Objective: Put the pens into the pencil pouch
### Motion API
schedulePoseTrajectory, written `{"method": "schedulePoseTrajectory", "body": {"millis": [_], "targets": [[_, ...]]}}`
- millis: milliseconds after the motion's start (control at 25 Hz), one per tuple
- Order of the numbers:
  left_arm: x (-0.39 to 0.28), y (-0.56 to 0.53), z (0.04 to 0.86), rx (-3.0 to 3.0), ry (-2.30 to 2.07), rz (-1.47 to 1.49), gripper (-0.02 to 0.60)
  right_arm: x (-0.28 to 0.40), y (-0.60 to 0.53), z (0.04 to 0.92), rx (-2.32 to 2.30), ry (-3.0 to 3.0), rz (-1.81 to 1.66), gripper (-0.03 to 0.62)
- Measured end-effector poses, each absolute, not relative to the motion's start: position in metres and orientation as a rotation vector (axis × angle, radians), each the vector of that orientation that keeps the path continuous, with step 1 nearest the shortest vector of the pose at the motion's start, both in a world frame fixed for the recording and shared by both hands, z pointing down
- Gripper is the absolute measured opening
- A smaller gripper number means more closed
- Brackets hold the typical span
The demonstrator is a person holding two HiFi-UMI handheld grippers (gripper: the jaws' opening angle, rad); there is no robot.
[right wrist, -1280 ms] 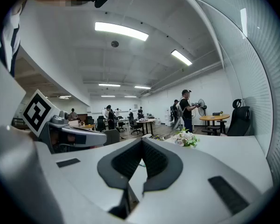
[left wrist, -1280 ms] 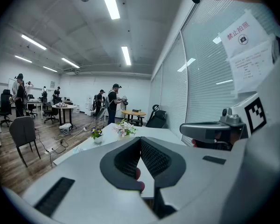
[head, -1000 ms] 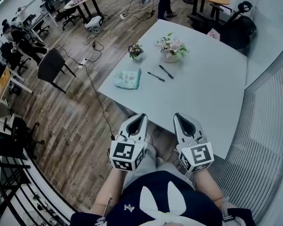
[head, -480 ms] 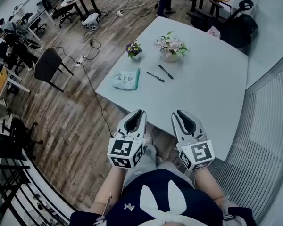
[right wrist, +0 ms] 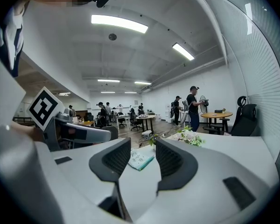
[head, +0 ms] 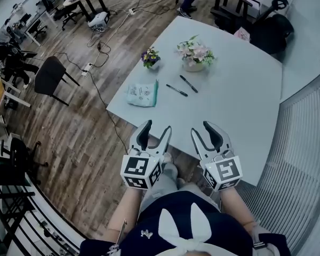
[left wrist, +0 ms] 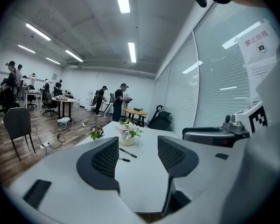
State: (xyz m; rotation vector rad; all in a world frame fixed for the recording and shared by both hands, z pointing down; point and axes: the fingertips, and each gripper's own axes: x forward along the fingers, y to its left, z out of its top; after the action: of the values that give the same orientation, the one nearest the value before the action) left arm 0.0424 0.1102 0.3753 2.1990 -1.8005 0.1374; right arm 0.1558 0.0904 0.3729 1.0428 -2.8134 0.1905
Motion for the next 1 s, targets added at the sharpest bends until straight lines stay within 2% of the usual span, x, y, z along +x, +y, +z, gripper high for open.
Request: {"method": "schedulePoseTrajectory", "body": {"millis": [1000], "targets": [[-0.052, 0.003, 0.451, 2.101, -1.681, 0.368, 0.25, 0.098, 0.0, 0.425, 1.034, -2.606, 0.255, 0.176]]}}
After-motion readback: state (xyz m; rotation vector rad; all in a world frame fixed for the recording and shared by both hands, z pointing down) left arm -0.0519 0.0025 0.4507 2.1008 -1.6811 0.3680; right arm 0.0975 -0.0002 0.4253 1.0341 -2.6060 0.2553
